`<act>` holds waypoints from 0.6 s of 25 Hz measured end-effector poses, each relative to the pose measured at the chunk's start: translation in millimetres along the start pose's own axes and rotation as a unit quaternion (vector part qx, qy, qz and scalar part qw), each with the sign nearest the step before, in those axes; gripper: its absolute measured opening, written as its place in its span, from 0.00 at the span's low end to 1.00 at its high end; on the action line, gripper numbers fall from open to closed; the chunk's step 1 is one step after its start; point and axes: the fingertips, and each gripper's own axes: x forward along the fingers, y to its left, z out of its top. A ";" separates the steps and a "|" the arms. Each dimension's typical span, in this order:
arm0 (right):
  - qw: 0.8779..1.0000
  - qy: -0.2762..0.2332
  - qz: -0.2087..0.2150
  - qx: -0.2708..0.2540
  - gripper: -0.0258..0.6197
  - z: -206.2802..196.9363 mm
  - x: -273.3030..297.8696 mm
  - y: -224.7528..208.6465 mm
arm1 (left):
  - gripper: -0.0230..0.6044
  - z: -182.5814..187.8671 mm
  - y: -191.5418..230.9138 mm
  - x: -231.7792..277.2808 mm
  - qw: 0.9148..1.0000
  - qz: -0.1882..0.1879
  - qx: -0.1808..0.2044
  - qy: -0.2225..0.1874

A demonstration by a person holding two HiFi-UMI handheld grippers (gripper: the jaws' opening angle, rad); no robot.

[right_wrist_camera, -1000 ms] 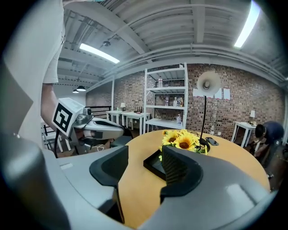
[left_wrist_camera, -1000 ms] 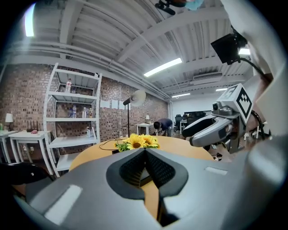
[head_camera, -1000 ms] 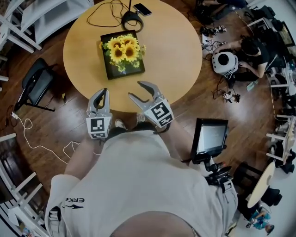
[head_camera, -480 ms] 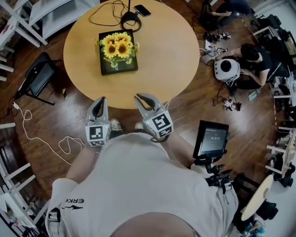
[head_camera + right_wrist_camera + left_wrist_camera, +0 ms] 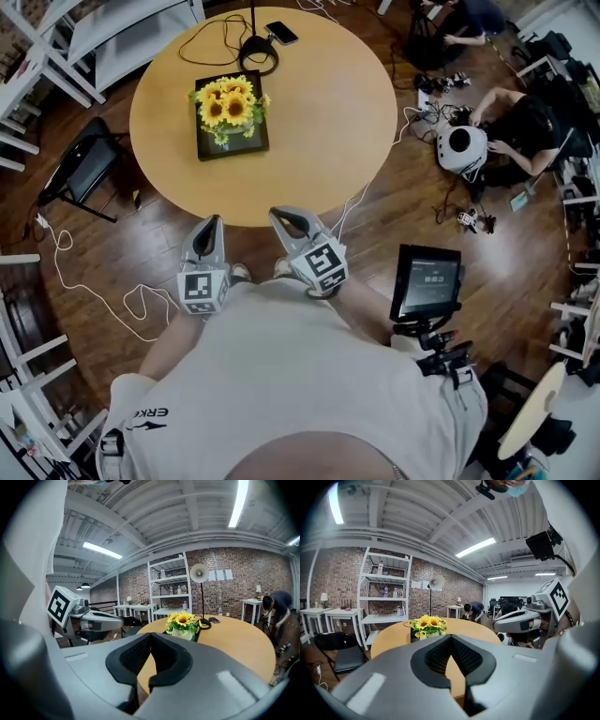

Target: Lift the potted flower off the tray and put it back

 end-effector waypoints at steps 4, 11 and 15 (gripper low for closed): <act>1.000 0.005 -0.012 0.009 0.06 -0.5 -6.2 4.5 | 0.04 4.3 -7.9 0.9 1.000 -0.021 0.004 0.001; 1.000 -0.003 -0.027 0.009 0.06 8.5 -1.4 19.8 | 0.04 13.4 1.5 -3.8 0.999 -0.036 0.001 -0.019; 0.999 -0.002 -0.032 0.009 0.06 7.1 1.5 27.7 | 0.04 11.5 5.1 -7.3 0.999 -0.042 -0.001 -0.021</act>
